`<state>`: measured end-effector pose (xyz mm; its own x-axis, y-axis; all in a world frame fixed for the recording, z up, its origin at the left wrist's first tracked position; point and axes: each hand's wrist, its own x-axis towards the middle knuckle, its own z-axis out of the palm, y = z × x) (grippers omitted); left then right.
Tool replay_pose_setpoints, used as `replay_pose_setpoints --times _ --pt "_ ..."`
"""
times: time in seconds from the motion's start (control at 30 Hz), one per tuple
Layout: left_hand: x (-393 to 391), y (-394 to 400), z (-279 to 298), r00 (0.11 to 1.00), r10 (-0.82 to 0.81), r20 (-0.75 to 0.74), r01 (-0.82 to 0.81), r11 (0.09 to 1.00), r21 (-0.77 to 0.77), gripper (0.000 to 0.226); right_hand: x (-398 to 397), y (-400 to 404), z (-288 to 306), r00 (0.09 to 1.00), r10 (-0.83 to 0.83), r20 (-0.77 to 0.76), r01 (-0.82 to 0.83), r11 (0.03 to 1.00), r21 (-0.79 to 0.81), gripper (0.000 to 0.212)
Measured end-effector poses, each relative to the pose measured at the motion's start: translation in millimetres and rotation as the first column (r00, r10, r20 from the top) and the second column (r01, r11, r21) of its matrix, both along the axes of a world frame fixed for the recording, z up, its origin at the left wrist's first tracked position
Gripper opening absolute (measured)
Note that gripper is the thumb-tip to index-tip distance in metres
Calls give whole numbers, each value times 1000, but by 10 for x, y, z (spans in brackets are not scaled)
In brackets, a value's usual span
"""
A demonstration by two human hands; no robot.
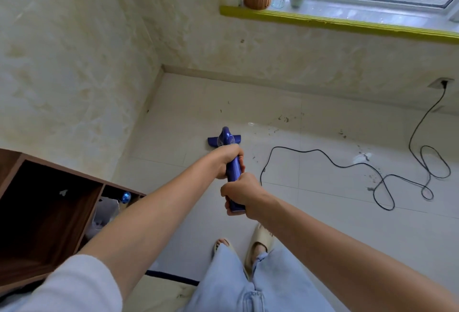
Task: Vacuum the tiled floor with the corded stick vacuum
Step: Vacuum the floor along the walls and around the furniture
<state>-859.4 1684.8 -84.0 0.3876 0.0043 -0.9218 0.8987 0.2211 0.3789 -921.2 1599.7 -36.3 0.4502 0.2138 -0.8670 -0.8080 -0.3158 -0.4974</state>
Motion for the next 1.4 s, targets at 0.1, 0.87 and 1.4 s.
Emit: replay_pose_setpoints --times 0.1,0.87,1.4 --pt "62 -1 97 1000 14 -22 -15 999 -31 16 94 -50 108 1000 -13 -22 14 998 59 26" --pt "1354 347 -63 995 -39 -88 45 996 72 27 1276 402 -246 999 10 40 -11 1000 26 25" --pt "2661 1650 -490 984 -175 -16 175 985 -3 28 2455 1844 -533 994 -56 90 71 981 -181 25"
